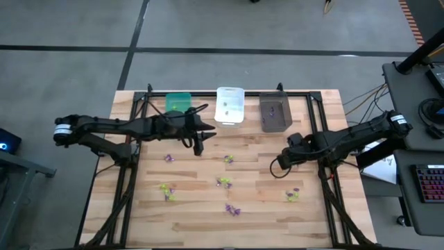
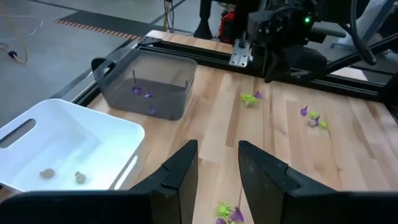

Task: Sort Halloween decoration
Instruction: Put the green spider toy into the blue bin

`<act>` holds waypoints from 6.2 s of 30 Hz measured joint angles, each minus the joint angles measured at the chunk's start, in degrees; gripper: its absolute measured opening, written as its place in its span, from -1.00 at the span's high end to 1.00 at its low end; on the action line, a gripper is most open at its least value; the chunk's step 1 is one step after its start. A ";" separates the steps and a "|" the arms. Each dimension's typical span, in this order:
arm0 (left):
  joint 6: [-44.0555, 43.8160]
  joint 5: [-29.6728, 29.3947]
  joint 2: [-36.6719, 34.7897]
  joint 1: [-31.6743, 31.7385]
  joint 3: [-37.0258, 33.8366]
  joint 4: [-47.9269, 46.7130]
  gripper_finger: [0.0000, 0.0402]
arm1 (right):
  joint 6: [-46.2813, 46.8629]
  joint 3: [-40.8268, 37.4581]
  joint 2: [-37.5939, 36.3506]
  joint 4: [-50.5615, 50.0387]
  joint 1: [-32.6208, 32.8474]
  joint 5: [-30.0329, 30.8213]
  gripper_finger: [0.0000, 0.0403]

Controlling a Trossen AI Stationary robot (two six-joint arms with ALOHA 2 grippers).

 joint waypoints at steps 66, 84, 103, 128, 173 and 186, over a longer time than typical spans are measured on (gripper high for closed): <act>0.25 -0.57 1.58 0.02 -0.04 1.99 0.51 | 3.17 -0.13 26.44 2.44 -4.13 6.95 0.66; 0.28 -0.57 1.58 0.02 -0.07 1.99 0.51 | 1.52 -0.09 26.69 2.94 -4.13 8.49 0.96; 0.67 -0.57 1.58 0.01 -0.07 2.03 0.51 | -1.24 9.37 26.58 -7.71 -5.44 6.96 0.96; 0.67 -0.55 1.58 0.02 -0.15 1.99 0.51 | 2.77 3.50 26.64 -3.19 -8.00 3.52 0.25; 0.67 -0.55 1.58 0.02 -0.15 2.41 0.51 | -0.05 0.90 26.62 4.04 -7.87 5.13 0.96; 0.64 -0.55 1.56 0.02 -0.15 2.39 0.51 | -7.54 5.47 25.34 10.73 -6.35 11.90 0.96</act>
